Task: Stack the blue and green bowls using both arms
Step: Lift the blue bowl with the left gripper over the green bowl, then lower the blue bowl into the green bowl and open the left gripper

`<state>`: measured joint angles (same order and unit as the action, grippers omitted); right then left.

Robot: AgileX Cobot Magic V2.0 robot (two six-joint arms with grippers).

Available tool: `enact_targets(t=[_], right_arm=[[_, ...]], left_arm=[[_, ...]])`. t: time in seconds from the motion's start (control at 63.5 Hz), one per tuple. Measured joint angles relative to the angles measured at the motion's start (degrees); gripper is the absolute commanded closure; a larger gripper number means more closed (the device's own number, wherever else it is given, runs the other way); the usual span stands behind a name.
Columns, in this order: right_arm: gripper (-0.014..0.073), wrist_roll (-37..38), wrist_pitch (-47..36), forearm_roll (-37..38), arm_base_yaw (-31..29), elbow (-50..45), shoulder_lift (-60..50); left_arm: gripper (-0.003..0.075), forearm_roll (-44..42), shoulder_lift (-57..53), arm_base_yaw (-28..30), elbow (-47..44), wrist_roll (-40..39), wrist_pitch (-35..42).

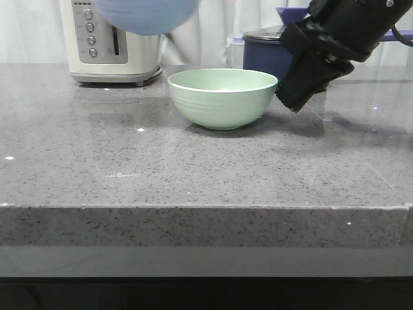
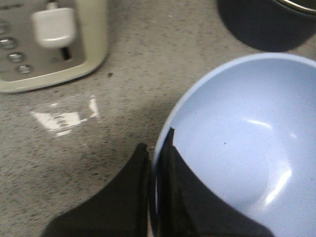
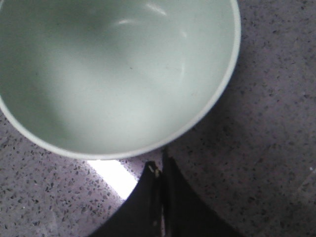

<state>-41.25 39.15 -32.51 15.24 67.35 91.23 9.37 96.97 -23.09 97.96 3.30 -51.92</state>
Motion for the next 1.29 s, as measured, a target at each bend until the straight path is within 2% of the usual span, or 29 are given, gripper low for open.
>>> enact_targets(t=[0.315,0.804,0.93,1.119,1.166,1.292], right_arm=[[0.0657,0.0,0.0,0.0,0.0,0.0,0.0],[0.0657,0.0,0.0,0.0,0.0,0.0,0.0],[0.0657,0.0,0.0,0.0,0.0,0.0,0.0],[0.0657,0.0,0.0,0.0,0.0,0.0,0.0],[0.0657,0.0,0.0,0.0,0.0,0.0,0.0],[0.0657,0.0,0.0,0.0,0.0,0.0,0.0]], left_arm=[[0.0740,0.1,5.7,-7.4,0.3,0.0,2.5],[0.0736,0.1,10.1,-7.9,0.4,0.1,4.2],[0.0646,0.5,10.1,-7.9,0.4,0.1,5.0],[0.0438,0.8,10.1,-7.9,0.4,0.1,5.6],[0.0415,0.9,10.1,-7.9,0.4,0.1,5.6],[0.0427,0.8,10.0,-7.9,0.5,0.1,5.6]])
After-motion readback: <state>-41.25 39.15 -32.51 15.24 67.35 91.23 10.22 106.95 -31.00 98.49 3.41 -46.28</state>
